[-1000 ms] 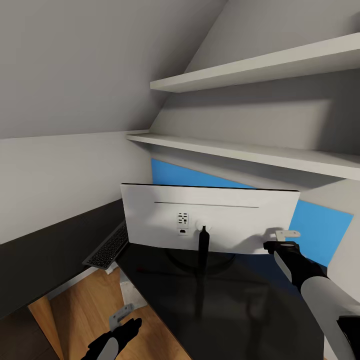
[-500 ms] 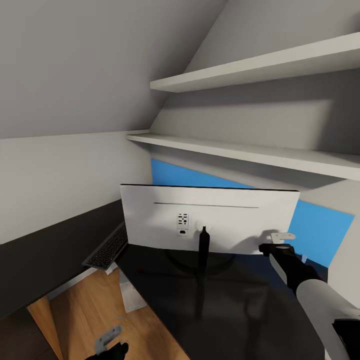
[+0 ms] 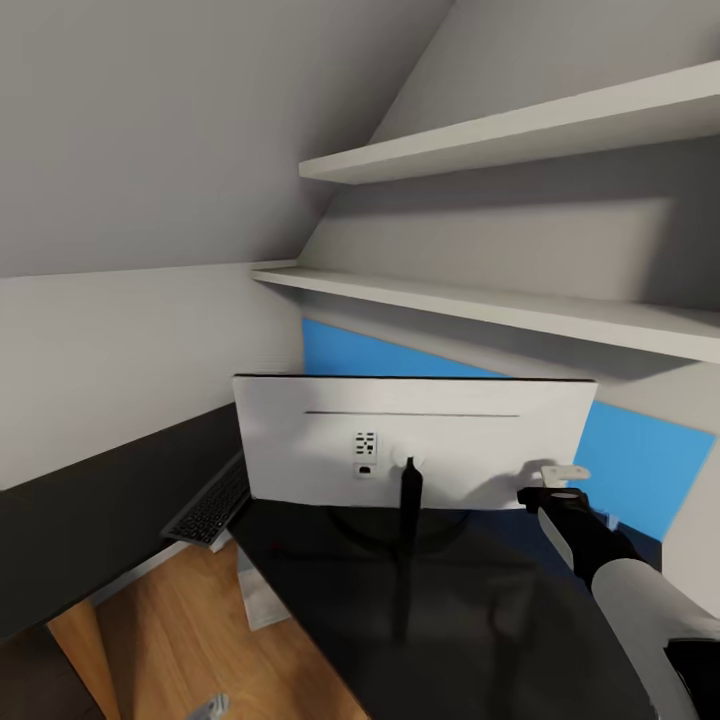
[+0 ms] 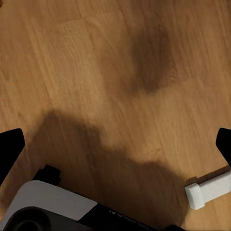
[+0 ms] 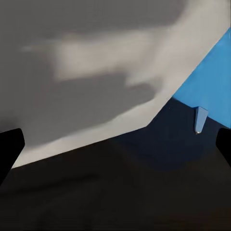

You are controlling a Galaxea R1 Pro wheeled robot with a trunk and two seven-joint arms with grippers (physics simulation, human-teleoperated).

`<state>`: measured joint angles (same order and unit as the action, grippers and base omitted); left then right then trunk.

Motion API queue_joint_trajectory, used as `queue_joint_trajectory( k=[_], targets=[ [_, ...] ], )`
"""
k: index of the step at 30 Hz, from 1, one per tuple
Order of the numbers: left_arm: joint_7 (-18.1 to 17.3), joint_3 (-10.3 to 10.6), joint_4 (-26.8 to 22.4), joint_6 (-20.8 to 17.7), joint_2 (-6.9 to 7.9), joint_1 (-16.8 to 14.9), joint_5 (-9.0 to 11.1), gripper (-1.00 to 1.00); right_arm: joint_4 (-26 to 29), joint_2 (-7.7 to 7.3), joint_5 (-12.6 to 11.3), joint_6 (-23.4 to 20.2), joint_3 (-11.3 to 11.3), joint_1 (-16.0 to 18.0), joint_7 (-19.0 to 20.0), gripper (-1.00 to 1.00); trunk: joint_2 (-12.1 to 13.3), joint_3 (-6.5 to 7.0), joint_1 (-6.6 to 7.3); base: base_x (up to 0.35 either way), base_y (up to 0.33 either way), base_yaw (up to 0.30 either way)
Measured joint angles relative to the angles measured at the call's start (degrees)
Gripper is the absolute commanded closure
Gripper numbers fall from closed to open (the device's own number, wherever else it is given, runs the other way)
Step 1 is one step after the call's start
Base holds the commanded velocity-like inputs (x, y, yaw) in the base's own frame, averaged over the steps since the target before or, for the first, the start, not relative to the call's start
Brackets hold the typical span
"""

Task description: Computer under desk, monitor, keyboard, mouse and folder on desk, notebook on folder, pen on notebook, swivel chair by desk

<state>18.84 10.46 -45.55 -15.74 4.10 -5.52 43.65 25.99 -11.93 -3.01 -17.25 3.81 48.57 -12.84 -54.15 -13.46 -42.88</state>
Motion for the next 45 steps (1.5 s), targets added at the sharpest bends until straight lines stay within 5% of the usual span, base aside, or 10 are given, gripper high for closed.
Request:
queue_joint_trajectory(
  k=[19,45],
  targets=[
    [-0.2,-0.5,0.5,0.0,0.04,0.2,0.4,-1.00,-0.1,-0.03,-0.3,0.3,-0.4,0.1,-0.3,-1.00,0.0,0.00,-0.02,0.031,0.000,0.000],
    [-0.2,-0.5,0.8,0.1,-0.04,0.2,0.1,-1.00,-0.3,0.03,-0.6,8.5,-0.6,0.2,-0.3,-1.00,0.0,0.00,-0.02,0.000,0.000,0.000]
  ],
)
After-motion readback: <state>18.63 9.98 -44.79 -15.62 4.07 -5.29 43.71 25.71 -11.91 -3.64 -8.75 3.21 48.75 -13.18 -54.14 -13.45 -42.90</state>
